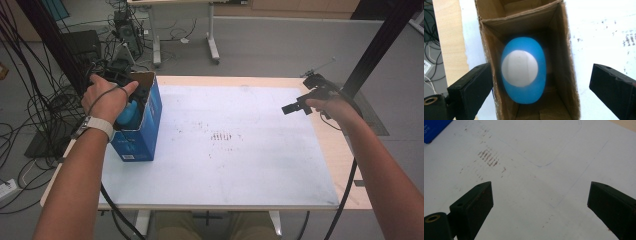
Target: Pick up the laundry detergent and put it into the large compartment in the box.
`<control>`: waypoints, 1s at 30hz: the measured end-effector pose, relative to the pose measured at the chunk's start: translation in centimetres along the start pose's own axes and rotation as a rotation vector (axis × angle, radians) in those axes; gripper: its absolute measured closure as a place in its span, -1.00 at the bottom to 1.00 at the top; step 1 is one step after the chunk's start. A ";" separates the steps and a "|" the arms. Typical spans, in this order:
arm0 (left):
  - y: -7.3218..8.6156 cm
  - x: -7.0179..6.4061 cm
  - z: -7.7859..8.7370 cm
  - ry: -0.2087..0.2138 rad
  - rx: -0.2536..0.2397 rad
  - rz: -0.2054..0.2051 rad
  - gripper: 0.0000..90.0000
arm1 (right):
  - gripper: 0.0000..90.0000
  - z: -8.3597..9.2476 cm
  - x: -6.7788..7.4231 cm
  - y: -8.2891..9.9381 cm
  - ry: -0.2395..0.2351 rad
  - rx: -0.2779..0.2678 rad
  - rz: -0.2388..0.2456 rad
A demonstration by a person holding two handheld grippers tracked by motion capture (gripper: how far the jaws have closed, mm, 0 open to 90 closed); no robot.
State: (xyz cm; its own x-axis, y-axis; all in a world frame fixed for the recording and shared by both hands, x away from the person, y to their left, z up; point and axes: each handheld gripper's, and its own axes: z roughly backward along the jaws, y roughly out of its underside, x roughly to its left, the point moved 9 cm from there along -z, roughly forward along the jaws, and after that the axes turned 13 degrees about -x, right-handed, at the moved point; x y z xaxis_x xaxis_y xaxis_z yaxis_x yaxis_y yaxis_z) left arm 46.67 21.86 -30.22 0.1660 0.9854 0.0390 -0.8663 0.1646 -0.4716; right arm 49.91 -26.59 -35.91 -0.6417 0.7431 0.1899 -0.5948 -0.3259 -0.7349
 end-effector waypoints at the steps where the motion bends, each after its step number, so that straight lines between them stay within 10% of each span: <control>1: -0.1 -0.1 0.2 0.001 -0.003 -0.004 -0.89 | -0.86 0.0 0.0 0.0 0.000 -0.002 0.002; 30: -3.9 -6.4 4.9 0.027 -0.120 0.008 -0.90 | -0.86 0.5 0.1 -0.2 0.006 -0.009 0.006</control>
State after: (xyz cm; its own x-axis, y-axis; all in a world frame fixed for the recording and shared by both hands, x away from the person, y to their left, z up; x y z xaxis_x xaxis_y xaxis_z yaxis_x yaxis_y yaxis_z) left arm 46.65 15.11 -24.36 0.1739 0.9847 0.0116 -0.8050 0.1489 -0.5743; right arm 49.76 -26.73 -35.41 -0.6420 0.7448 0.1819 -0.5869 -0.3247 -0.7417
